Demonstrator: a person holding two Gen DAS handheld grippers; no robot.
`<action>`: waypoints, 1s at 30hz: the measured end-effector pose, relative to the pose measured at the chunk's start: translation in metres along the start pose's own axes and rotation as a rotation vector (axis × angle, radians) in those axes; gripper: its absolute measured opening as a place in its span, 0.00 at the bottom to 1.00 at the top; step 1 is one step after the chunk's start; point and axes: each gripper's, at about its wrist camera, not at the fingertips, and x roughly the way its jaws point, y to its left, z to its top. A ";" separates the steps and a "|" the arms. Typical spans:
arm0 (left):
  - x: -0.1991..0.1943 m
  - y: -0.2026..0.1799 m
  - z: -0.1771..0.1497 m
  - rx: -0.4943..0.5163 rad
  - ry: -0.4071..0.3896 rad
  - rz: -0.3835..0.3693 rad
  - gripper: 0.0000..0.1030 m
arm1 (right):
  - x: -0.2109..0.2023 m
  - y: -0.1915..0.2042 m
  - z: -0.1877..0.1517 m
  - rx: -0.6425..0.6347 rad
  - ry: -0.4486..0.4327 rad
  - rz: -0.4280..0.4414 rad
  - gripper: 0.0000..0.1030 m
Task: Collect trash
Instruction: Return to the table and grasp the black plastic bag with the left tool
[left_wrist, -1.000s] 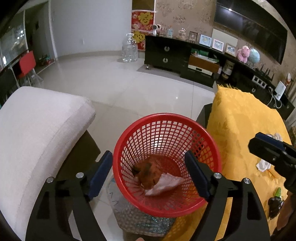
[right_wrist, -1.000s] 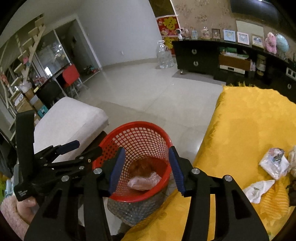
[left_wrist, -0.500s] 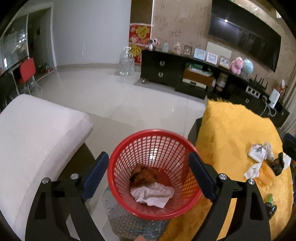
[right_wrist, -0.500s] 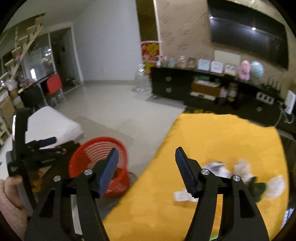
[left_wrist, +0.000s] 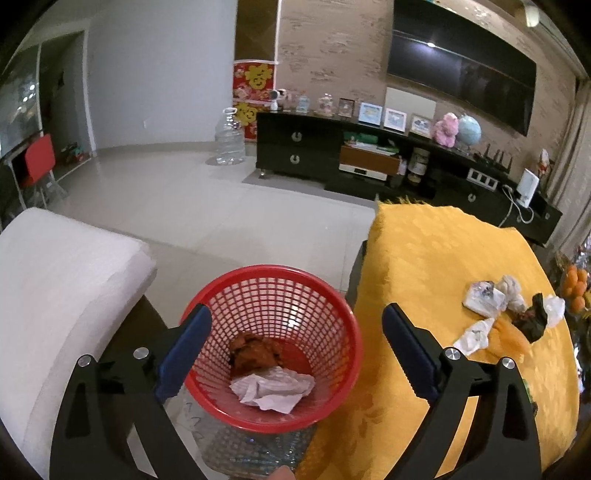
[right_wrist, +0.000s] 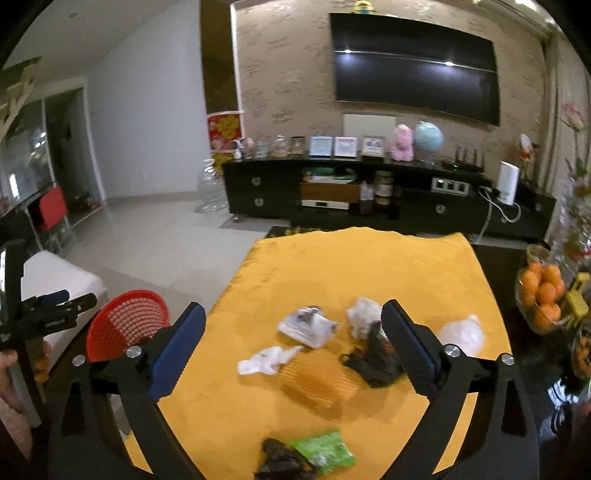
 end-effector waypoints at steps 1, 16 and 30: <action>0.000 -0.006 -0.001 0.011 0.000 -0.003 0.87 | -0.002 -0.002 -0.001 0.004 -0.001 -0.011 0.91; 0.000 -0.088 -0.020 0.161 0.024 -0.107 0.87 | -0.019 -0.061 -0.030 0.093 -0.021 -0.126 0.92; 0.008 -0.169 -0.058 0.334 0.105 -0.329 0.87 | -0.015 -0.103 -0.041 0.203 0.009 -0.163 0.92</action>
